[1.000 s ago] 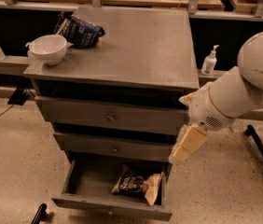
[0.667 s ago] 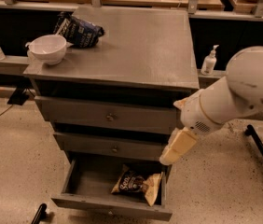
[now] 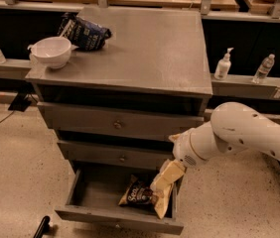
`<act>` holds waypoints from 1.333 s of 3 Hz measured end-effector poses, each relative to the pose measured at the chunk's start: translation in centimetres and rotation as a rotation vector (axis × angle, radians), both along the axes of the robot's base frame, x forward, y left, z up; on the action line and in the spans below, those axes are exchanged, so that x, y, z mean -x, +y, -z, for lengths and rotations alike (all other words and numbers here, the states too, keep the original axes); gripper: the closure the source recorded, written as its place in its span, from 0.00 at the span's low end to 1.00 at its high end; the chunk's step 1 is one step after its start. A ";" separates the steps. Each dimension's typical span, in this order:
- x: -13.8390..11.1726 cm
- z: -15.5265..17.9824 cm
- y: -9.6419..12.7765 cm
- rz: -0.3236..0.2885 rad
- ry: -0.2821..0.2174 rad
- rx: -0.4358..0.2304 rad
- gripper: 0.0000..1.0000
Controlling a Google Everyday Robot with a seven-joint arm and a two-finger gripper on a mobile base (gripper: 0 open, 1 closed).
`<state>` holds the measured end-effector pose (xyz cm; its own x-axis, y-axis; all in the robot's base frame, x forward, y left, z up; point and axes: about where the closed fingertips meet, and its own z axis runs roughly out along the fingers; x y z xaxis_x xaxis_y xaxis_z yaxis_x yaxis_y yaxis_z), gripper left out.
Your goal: Pick brown chip bag from bottom drawer and place on counter
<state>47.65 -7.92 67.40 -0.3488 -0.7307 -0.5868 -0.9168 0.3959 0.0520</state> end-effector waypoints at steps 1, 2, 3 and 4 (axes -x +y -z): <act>-1.0 3.3 0.3 0.004 -0.009 -0.023 0.00; 0.6 11.3 1.5 -0.065 -0.043 -0.029 0.00; 0.7 18.2 3.2 -0.105 -0.113 -0.051 0.00; 0.4 19.5 3.5 -0.085 -0.117 -0.067 0.00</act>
Offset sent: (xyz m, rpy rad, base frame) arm 0.0145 0.0365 -0.2298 0.0325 -0.3335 0.0524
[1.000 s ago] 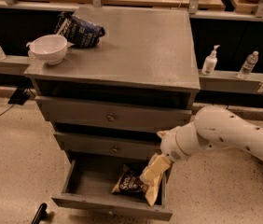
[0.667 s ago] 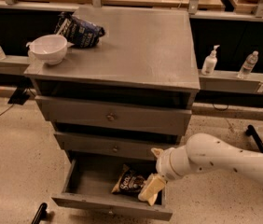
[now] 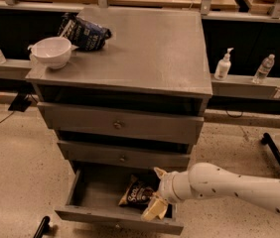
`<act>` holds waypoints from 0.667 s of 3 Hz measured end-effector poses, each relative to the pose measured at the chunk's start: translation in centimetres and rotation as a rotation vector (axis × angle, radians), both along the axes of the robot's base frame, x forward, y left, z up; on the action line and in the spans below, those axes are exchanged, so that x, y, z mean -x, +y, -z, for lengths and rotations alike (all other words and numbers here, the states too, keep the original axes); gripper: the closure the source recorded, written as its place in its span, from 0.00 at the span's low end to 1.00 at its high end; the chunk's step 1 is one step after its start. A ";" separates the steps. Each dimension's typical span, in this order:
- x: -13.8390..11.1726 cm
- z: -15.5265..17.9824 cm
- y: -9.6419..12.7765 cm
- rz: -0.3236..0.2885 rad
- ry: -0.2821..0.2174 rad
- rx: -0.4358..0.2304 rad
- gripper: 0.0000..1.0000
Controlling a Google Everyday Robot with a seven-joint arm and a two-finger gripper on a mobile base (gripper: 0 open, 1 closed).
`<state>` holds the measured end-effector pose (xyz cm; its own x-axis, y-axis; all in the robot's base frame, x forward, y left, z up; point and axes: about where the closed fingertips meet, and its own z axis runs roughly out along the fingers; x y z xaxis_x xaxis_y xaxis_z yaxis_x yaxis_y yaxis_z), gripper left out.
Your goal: Pick brown chip bag from bottom drawer and place on counter
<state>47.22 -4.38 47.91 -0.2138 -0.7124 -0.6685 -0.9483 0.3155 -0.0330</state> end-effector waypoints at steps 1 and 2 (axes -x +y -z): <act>0.1 0.3 0.3 -0.008 -0.001 -0.009 0.00; -3.1 2.6 1.4 -0.023 -0.088 -0.028 0.00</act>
Offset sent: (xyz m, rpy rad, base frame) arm 0.0610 0.0457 -0.1425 0.1453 -0.1173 0.0050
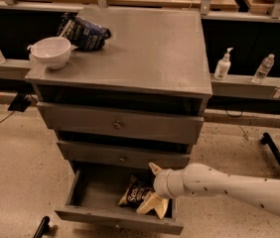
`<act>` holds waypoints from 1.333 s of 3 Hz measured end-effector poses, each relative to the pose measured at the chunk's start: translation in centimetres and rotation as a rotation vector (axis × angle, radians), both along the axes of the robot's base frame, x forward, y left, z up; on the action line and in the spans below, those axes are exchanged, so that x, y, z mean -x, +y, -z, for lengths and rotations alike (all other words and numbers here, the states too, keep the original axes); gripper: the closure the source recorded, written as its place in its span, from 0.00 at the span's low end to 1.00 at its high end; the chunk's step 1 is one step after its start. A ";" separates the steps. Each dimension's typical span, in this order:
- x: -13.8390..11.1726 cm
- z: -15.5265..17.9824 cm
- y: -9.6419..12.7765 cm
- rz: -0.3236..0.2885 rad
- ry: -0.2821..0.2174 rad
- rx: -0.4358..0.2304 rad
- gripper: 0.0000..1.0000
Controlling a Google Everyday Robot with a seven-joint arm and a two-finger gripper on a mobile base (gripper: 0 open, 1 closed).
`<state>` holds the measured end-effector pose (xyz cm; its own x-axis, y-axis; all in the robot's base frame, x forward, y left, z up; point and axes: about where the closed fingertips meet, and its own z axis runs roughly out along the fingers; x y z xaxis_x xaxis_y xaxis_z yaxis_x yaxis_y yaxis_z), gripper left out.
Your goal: Pick brown chip bag from bottom drawer and place on counter
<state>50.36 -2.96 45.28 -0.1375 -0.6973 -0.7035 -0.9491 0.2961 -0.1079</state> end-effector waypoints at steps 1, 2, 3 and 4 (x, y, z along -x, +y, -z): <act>-0.9 10.2 2.8 0.027 0.000 -0.019 0.00; -1.0 9.7 2.7 0.024 -0.003 -0.017 0.00; -1.4 12.0 2.9 0.063 -0.015 -0.006 0.00; -1.3 17.9 2.6 0.132 -0.005 0.083 0.00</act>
Offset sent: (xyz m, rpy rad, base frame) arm 0.0107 0.0129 -0.0609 0.0131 -0.0128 -0.0103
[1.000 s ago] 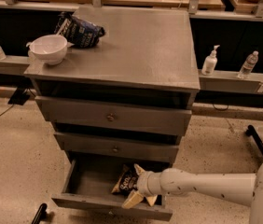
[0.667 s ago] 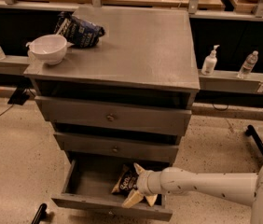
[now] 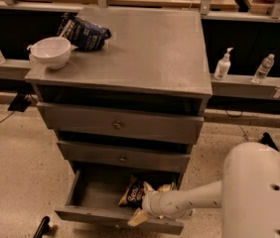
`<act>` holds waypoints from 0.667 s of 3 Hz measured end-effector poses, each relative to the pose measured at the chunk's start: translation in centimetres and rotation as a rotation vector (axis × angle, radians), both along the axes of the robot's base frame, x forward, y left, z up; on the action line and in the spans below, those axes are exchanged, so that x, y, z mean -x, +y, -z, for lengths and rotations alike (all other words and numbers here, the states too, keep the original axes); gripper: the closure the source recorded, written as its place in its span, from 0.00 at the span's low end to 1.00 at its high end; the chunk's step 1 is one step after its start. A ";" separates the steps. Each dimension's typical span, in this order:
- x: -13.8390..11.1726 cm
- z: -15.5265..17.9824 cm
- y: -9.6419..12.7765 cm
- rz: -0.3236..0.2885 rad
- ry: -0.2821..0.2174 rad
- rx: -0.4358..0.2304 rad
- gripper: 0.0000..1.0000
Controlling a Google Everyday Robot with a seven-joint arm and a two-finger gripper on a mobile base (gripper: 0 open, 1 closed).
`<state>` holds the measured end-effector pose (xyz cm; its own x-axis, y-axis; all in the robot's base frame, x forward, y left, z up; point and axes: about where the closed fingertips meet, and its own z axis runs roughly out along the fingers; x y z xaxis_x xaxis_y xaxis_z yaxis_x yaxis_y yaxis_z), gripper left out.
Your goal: Pick brown chip bag from bottom drawer and place on counter
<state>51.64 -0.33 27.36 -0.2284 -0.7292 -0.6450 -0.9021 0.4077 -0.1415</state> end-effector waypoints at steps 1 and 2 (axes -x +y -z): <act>-1.3 3.4 -0.2 0.029 -0.031 0.069 0.00; -3.0 4.6 -0.2 0.050 -0.056 0.075 0.00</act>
Offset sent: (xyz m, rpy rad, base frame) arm 0.0528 -0.0063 -0.0576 -0.0765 -0.0834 -0.0765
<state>54.69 -0.55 22.75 -0.2310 -0.7647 -0.6015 -0.8704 0.4387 -0.2234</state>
